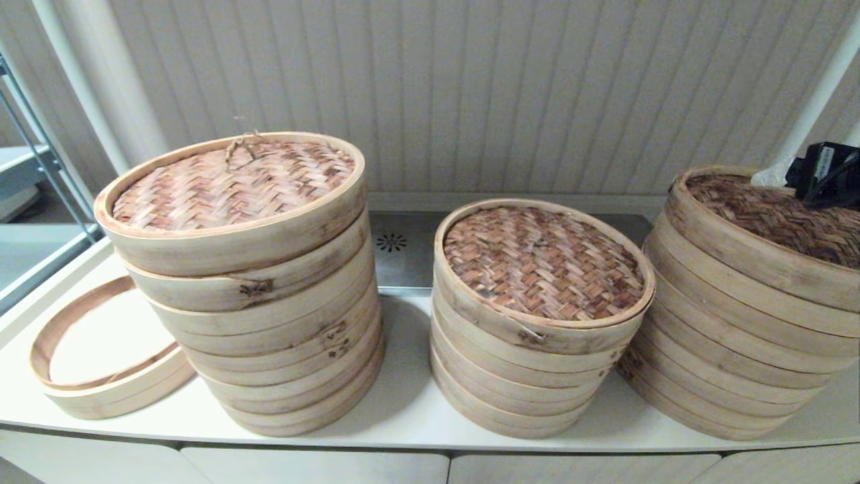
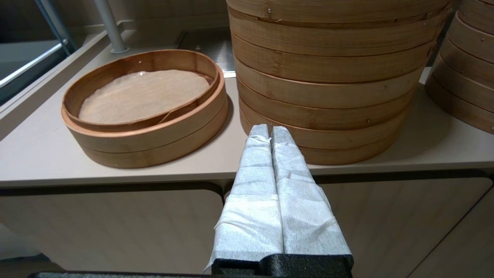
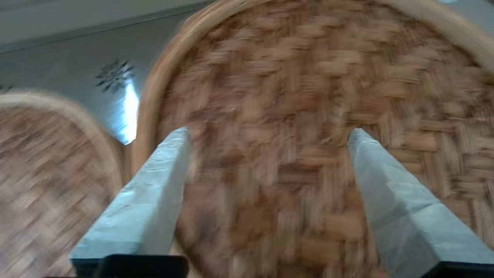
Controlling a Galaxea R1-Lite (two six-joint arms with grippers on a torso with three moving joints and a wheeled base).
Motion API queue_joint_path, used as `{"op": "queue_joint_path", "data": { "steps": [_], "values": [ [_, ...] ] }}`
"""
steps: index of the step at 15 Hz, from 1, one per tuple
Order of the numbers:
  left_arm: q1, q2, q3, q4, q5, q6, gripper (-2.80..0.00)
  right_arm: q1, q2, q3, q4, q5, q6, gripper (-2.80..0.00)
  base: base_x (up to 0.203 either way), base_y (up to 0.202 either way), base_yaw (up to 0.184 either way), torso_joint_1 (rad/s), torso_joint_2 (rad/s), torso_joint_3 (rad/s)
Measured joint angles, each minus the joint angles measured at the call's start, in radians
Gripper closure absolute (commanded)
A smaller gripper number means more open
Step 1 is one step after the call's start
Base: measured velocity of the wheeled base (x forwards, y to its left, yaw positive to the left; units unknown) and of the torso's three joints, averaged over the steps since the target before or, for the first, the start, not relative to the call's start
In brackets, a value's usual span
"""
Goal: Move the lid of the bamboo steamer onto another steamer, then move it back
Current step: Pick up the steamer
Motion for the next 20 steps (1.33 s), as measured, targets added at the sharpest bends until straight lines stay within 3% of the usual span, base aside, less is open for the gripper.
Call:
{"op": "queue_joint_path", "data": {
  "steps": [4, 8, 12, 13, 14, 20],
  "values": [
    [0.0, 0.0, 0.0, 0.0, 0.0, 0.0, 0.0, -0.04, 0.015, 0.037, -0.08, -0.111, 0.042, -2.8, 0.0, 0.0, 0.0, 0.0, 0.0, 0.0],
    [0.0, 0.0, 0.0, 0.0, 0.0, 0.0, 0.0, -0.038, 0.042, 0.035, -0.09, -0.115, 0.048, -2.8, 0.0, 0.0, 0.0, 0.0, 0.0, 0.0],
    [0.0, 0.0, 0.0, 0.0, 0.0, 0.0, 0.0, -0.041, 0.071, 0.046, -0.181, -0.12, 0.045, -2.8, 0.0, 0.0, 0.0, 0.0, 0.0, 0.0],
    [0.0, 0.0, 0.0, 0.0, 0.0, 0.0, 0.0, -0.041, 0.073, 0.052, -0.183, -0.12, 0.045, -1.07, 0.0, 0.0, 0.0, 0.0, 0.0, 0.0],
    [0.0, 0.0, 0.0, 0.0, 0.0, 0.0, 0.0, -0.042, 0.074, 0.059, -0.185, -0.119, 0.046, 0.0, 0.0, 0.0, 0.0, 0.0, 0.0, 0.0],
    [0.0, 0.0, 0.0, 0.0, 0.0, 0.0, 0.0, -0.04, 0.069, 0.114, -0.19, -0.114, 0.049, 0.0, 0.0, 0.0, 0.0, 0.0, 0.0, 0.0]
  ]
}}
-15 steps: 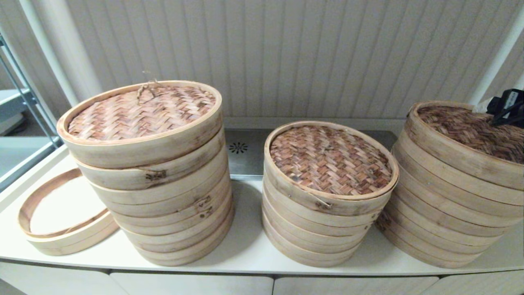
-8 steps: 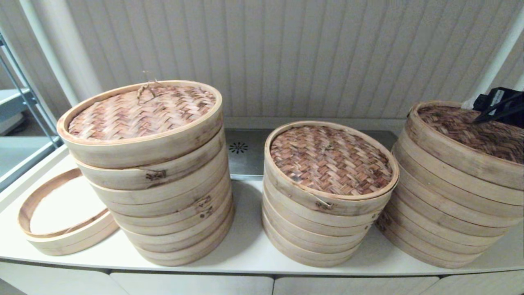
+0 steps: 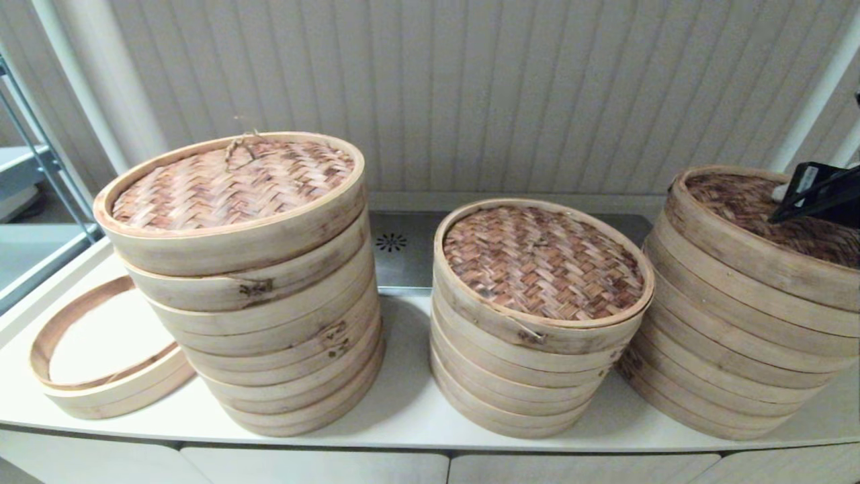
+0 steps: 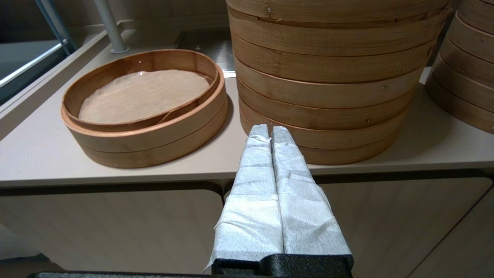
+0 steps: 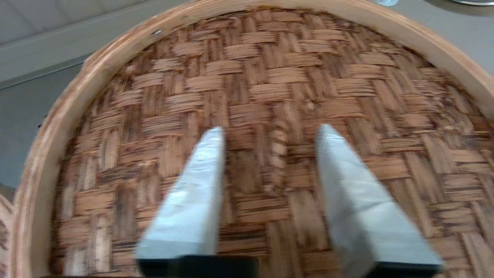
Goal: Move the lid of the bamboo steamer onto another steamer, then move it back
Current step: Pick up the steamer, then put the steamer
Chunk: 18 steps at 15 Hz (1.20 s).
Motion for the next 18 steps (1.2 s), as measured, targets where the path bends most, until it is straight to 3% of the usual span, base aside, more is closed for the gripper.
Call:
{"op": "queue_joint_path", "data": {
  "steps": [7, 18],
  "values": [
    [0.0, 0.0, 0.0, 0.0, 0.0, 0.0, 0.0, 0.001, -0.034, 0.02, 0.006, 0.002, -0.004, 0.0, 0.0, 0.0, 0.0, 0.0, 0.0, 0.0],
    [0.0, 0.0, 0.0, 0.0, 0.0, 0.0, 0.0, 0.001, -0.056, -0.053, 0.006, -0.005, -0.011, 0.0, 0.0, 0.0, 0.0, 0.0, 0.0, 0.0]
  ]
}}
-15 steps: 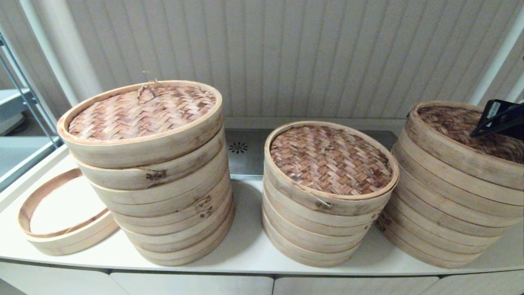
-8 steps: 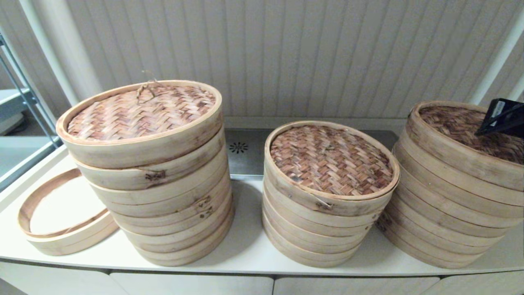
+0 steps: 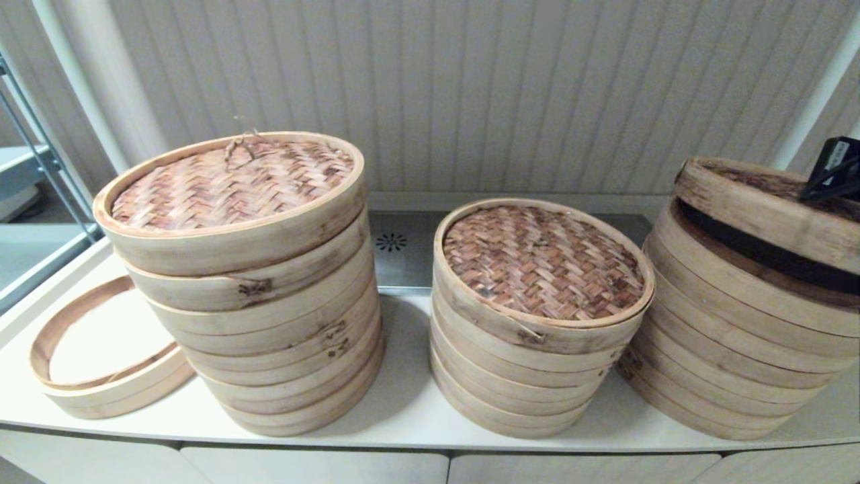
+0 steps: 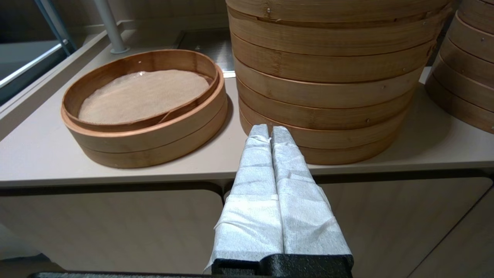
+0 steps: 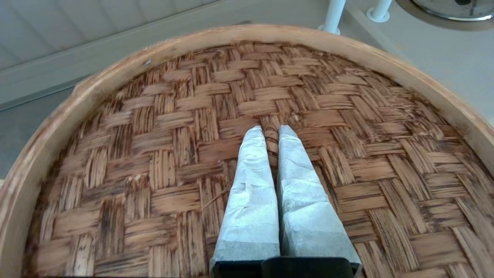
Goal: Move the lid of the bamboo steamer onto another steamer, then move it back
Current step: Put the steamer
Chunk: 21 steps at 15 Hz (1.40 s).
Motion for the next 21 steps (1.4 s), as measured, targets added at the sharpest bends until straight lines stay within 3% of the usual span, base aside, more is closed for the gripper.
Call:
{"op": "queue_joint_path", "data": {
  "steps": [4, 8, 13, 21],
  "values": [
    [0.0, 0.0, 0.0, 0.0, 0.0, 0.0, 0.0, 0.023, -0.015, -0.011, 0.001, 0.006, 0.0, 0.0, 0.0, 0.0, 0.0, 0.0, 0.0, 0.0],
    [0.0, 0.0, 0.0, 0.0, 0.0, 0.0, 0.0, 0.097, -0.029, -0.023, 0.005, 0.004, 0.001, 0.0, 0.0, 0.0, 0.0, 0.0, 0.0, 0.0],
    [0.0, 0.0, 0.0, 0.0, 0.0, 0.0, 0.0, 0.245, -0.041, -0.034, 0.009, -0.014, 0.005, 0.0, 0.0, 0.0, 0.0, 0.0, 0.0, 0.0],
    [0.0, 0.0, 0.0, 0.0, 0.0, 0.0, 0.0, 0.516, 0.022, -0.142, 0.028, -0.175, -0.001, 0.0, 0.0, 0.0, 0.0, 0.0, 0.0, 0.0]
  ]
}}
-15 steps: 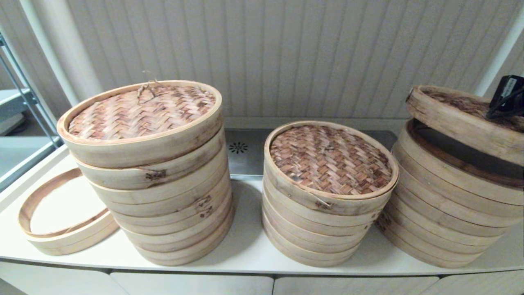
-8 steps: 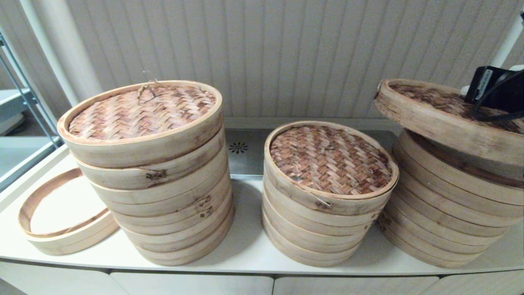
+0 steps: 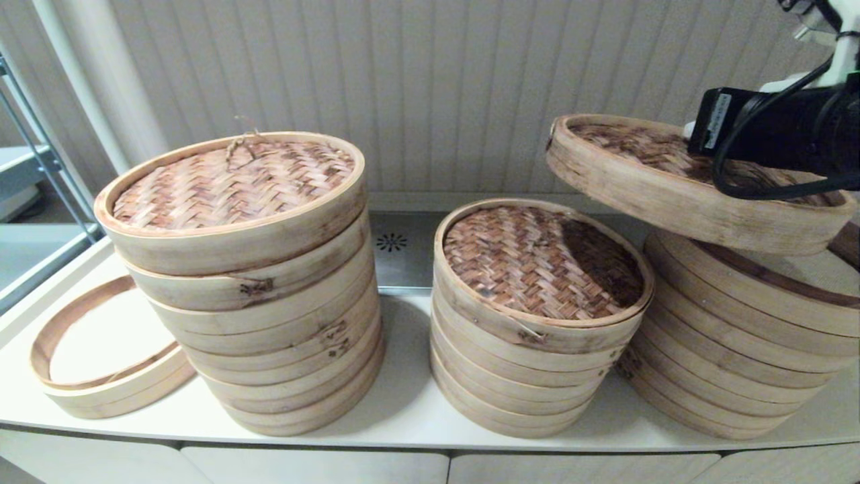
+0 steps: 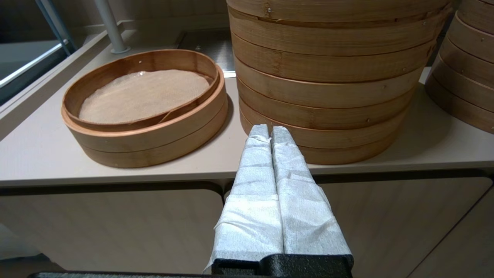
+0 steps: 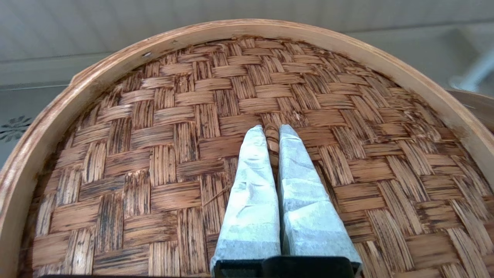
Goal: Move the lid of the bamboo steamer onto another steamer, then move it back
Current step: Put the steamer
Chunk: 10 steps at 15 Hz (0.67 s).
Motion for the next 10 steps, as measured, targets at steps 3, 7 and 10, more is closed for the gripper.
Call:
{"op": "queue_joint_path", "data": {
  "steps": [3, 7, 10],
  "values": [
    [0.0, 0.0, 0.0, 0.0, 0.0, 0.0, 0.0, 0.034, 0.041, -0.032, -0.001, -0.008, 0.0, 0.0, 0.0, 0.0, 0.0, 0.0, 0.0, 0.0],
    [0.0, 0.0, 0.0, 0.0, 0.0, 0.0, 0.0, 0.062, 0.09, -0.032, -0.008, -0.008, 0.003, 0.0, 0.0, 0.0, 0.0, 0.0, 0.0, 0.0],
    [0.0, 0.0, 0.0, 0.0, 0.0, 0.0, 0.0, 0.102, 0.125, -0.05, -0.009, -0.017, 0.004, 0.0, 0.0, 0.0, 0.0, 0.0, 0.0, 0.0]
  ]
}}
